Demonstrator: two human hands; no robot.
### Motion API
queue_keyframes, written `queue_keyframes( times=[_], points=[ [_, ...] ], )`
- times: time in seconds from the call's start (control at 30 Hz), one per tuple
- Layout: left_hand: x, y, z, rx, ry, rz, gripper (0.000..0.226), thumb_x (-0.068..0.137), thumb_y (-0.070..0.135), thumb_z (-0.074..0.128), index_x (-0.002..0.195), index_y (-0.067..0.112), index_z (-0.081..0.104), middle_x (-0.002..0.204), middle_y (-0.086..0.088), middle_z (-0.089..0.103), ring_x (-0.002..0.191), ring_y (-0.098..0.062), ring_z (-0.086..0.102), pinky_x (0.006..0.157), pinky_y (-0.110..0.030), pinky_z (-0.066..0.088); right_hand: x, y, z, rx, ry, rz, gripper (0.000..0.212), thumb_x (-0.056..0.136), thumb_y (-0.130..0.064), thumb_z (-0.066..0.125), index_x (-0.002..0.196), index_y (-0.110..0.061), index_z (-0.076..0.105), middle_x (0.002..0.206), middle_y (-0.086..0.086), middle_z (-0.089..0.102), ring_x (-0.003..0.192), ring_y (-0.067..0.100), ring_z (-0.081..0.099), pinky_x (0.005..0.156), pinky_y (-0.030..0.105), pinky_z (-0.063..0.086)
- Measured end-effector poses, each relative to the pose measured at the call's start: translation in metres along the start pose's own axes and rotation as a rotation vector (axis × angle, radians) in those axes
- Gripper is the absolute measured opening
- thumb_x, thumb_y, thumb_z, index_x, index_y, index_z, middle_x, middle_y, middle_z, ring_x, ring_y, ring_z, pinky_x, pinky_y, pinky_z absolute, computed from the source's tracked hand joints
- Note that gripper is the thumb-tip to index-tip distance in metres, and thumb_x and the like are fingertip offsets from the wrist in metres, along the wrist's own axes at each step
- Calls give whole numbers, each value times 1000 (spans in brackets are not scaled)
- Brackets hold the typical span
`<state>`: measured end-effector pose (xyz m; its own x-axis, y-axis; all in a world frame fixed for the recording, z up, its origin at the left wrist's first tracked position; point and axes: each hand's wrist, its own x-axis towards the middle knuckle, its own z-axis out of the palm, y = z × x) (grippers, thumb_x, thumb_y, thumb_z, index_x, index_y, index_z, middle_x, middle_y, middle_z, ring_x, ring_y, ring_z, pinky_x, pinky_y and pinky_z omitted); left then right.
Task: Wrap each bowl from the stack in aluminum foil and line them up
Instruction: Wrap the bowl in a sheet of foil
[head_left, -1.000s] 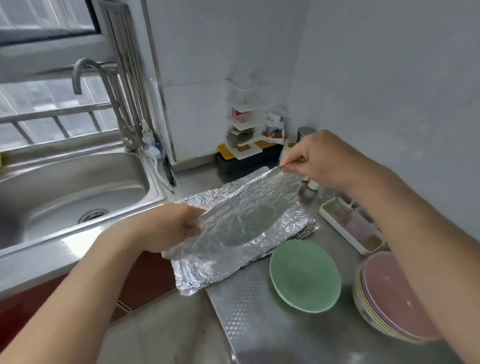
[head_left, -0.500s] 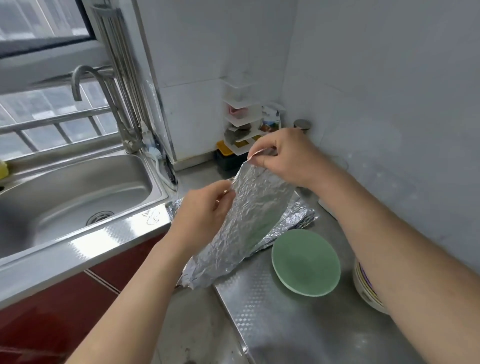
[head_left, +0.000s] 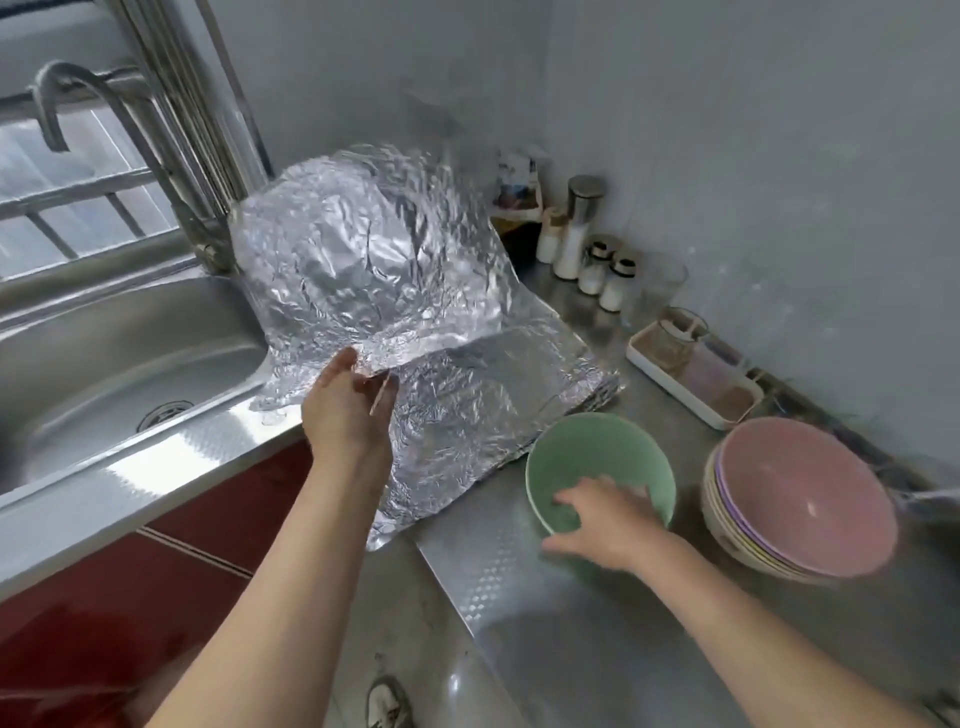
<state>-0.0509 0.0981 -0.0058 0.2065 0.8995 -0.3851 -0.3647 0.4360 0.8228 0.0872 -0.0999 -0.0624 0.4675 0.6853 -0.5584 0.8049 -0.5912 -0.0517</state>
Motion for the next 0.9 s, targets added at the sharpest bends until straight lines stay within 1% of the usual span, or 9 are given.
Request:
queue_keyframes(
  times=[0.1,0.23,0.33,0.47,0.57,0.63,0.73,0.83,0.9],
  points=[
    [-7,-23,-3,226,-193,3,52,84,-9,55,130,13,50,108,0,62,96,-10,64,86,-28,55,4,-13,7,-115,113,-56,30,90,-30,54,116,-18,62,124,5,57,120,27,46,96,40,34],
    [-12,-41,3,498,-189,122,52,88,-6,60,136,13,55,119,1,66,94,1,65,86,-20,51,8,-18,13,-54,194,-118,29,93,-10,44,115,-9,63,118,10,57,114,30,48,91,34,42],
    [-17,-49,7,438,-214,87,45,91,-4,52,132,13,59,122,1,65,103,-10,65,96,-32,52,8,-23,22,-98,184,-210,31,94,-7,41,116,-10,63,116,10,57,113,30,48,89,34,43],
    [-35,-61,-1,334,-254,-85,35,96,1,47,125,12,63,120,-1,66,98,-17,67,80,-27,55,3,-30,31,-21,219,-260,31,96,-32,52,120,-17,63,118,5,55,117,26,45,95,35,39],
    [-40,-77,-14,403,-201,-167,31,98,6,52,123,16,65,104,-7,68,79,-13,69,78,-28,56,-7,-23,27,537,371,-116,51,79,-55,69,119,-22,65,114,-5,61,110,14,53,97,37,43],
    [-40,-87,-20,420,-174,-149,32,96,1,53,124,12,65,86,-6,60,64,-9,62,75,-23,56,-19,-9,17,1192,413,-15,43,72,-43,80,108,-24,66,104,-10,67,97,5,61,87,26,45],
    [-46,-96,-25,460,-177,-88,33,95,-6,53,121,9,66,67,4,50,57,-5,54,71,-17,54,-29,21,14,2011,242,60,56,69,-34,73,121,-18,57,106,-4,67,92,11,60,72,23,36],
    [-53,-103,-26,502,-202,-47,37,93,-9,53,118,15,66,56,7,43,52,-3,51,74,-22,56,-27,34,14,2071,236,165,33,83,-17,69,115,-18,61,96,0,68,82,14,57,68,26,35],
    [-57,-107,-26,541,-213,-17,39,90,-9,55,116,17,67,56,8,48,53,-7,52,73,-28,56,-22,34,17,1978,290,285,41,85,0,66,121,-19,56,92,2,69,77,14,58,65,27,36]
  ],
)
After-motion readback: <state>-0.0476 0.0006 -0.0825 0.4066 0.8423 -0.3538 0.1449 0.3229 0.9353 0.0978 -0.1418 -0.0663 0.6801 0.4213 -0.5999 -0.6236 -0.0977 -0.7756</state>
